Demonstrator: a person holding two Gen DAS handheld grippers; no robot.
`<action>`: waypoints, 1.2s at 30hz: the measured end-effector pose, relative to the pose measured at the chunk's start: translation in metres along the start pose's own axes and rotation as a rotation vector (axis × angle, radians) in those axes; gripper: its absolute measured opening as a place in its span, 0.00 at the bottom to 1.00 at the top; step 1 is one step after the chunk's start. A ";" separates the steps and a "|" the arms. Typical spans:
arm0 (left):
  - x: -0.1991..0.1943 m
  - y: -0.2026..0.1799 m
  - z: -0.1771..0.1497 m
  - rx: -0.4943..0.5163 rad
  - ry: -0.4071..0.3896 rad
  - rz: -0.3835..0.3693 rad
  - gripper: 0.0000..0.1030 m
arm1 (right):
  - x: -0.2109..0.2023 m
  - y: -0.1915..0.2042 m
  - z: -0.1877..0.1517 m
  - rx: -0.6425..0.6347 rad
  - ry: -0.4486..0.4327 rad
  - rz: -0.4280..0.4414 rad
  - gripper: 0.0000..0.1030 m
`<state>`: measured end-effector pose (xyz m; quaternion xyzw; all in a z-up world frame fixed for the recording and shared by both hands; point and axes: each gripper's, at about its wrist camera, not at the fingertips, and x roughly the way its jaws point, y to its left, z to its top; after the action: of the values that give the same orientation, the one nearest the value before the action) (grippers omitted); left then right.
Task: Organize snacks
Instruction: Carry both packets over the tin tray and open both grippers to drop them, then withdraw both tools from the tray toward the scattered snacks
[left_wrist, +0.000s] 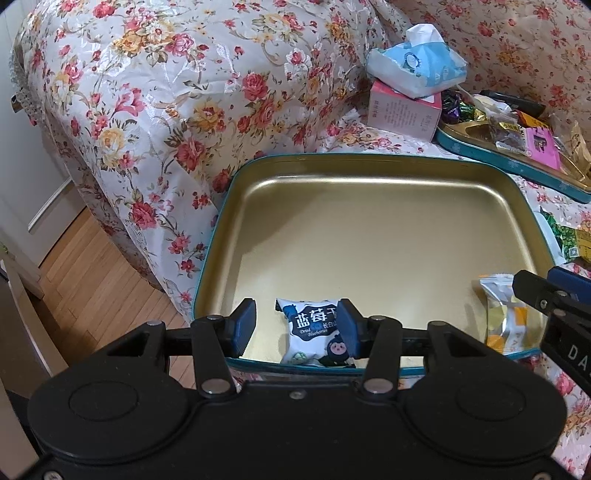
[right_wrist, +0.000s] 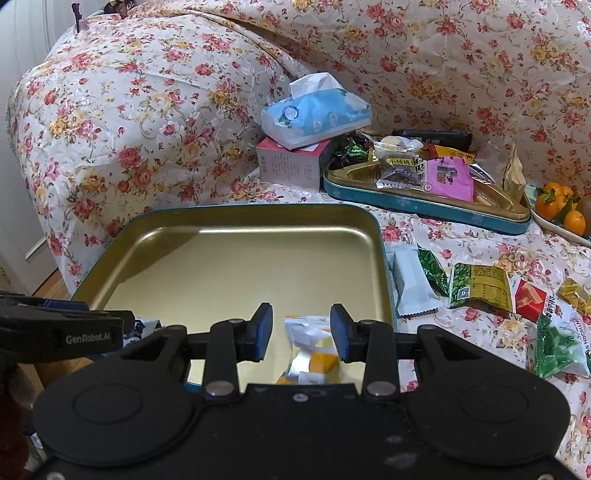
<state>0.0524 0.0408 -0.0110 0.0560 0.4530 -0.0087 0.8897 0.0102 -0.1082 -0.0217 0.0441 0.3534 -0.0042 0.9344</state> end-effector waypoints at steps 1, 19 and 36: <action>-0.001 -0.001 0.000 0.000 -0.001 -0.001 0.53 | -0.002 0.000 -0.001 0.003 -0.002 0.002 0.36; -0.029 -0.025 -0.016 0.055 -0.019 -0.030 0.53 | -0.045 -0.023 -0.025 0.072 -0.025 -0.015 0.36; -0.045 -0.112 -0.054 0.257 0.023 -0.212 0.53 | -0.092 -0.098 -0.102 0.250 0.046 -0.184 0.37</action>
<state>-0.0250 -0.0665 -0.0165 0.1216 0.4617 -0.1596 0.8640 -0.1301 -0.1989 -0.0452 0.1277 0.3738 -0.1326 0.9090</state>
